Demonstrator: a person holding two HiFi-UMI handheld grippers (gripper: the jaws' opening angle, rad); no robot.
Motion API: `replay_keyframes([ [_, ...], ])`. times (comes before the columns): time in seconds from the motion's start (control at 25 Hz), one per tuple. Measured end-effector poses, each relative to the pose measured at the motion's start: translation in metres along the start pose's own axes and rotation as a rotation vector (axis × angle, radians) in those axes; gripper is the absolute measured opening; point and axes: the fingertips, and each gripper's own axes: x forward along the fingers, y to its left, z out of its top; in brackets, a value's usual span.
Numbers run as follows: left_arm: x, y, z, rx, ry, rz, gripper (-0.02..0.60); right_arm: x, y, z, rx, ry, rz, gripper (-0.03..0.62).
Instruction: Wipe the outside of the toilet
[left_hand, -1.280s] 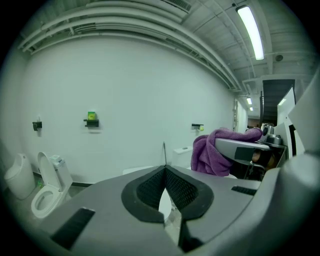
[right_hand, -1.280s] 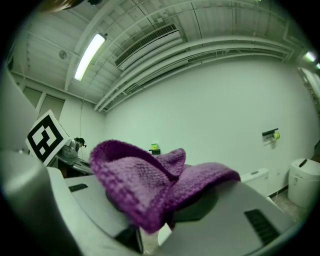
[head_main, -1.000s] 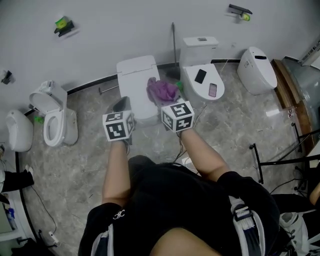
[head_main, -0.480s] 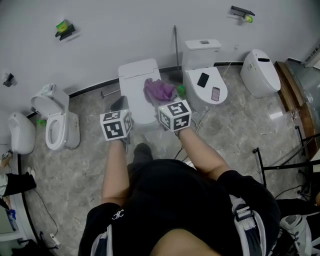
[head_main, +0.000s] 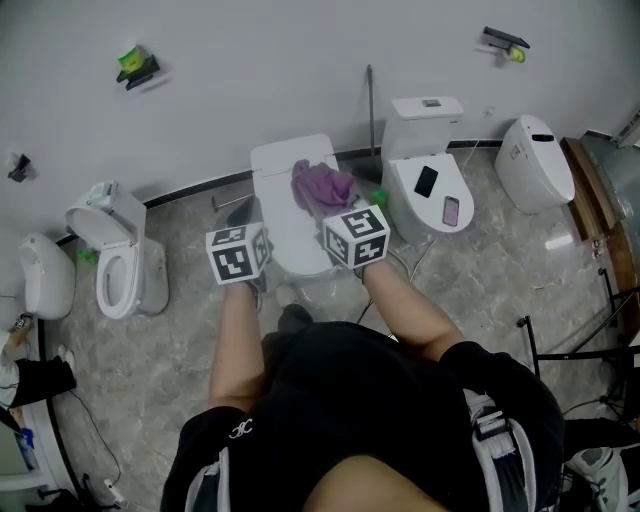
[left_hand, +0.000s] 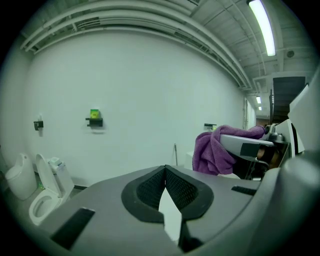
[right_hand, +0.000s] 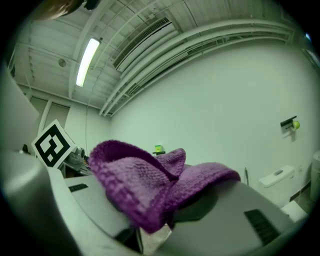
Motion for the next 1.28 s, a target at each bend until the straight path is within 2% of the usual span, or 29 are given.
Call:
replay_keyframes([
  [0.16, 0.037, 0.037, 0.016, -0.020, -0.016, -0.005, 0.009, 0.053, -0.010, 0.000, 0.002, -0.004, 0.016, 0.135],
  [0.4, 0.095, 0.102, 0.027, -0.058, 0.008, -0.002, 0.009, 0.145, -0.009, -0.012, -0.022, 0.042, 0.079, 0.133],
  [0.76, 0.180, 0.193, 0.060, -0.064, 0.047, -0.003, 0.009, 0.271, -0.041, -0.022, 0.031, 0.072, 0.037, 0.132],
  [1.04, 0.250, 0.251, 0.055, -0.093, 0.113, -0.047, 0.009, 0.355, -0.058, -0.054, 0.034, 0.120, -0.007, 0.124],
  [1.28, 0.310, 0.274, 0.024, -0.121, 0.168, -0.092, 0.009, 0.417, -0.092, -0.109, 0.044, 0.176, -0.044, 0.125],
])
